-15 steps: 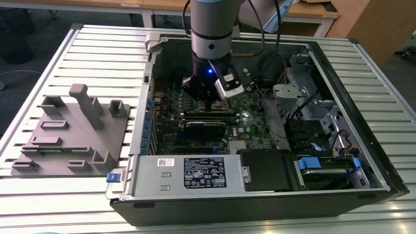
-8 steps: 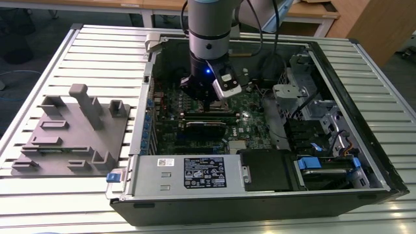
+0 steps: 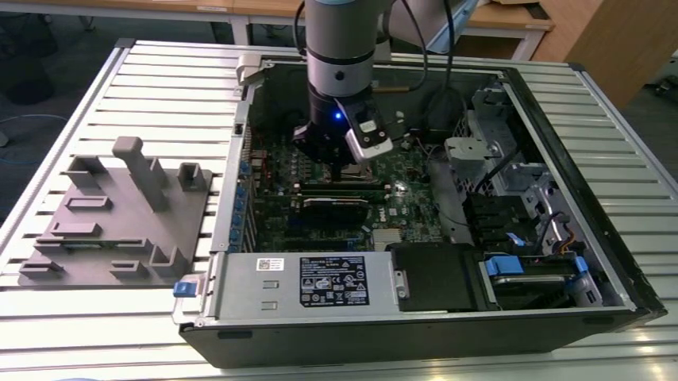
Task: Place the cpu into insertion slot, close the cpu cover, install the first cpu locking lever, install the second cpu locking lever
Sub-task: 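Install the second cpu locking lever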
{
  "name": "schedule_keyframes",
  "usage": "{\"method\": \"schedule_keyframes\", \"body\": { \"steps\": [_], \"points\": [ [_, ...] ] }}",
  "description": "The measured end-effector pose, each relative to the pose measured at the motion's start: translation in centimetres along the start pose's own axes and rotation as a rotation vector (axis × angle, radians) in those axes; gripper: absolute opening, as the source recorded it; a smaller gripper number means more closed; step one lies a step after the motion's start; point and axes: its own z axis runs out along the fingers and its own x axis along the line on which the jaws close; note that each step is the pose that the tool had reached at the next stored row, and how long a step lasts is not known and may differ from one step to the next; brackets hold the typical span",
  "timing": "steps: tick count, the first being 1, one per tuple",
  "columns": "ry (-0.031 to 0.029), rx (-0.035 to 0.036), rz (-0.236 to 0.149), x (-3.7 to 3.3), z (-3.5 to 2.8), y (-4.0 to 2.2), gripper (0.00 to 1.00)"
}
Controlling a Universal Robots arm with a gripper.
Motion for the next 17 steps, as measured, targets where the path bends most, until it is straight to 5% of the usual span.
{"method": "schedule_keyframes", "body": {
  "steps": [10, 17],
  "points": [
    [0.0047, -0.0328, 0.001, 0.24, 0.00, -0.02, 0.10],
    [0.0052, -0.0397, 0.002, 0.28, 0.25, -0.07, 0.10]
  ]
}}
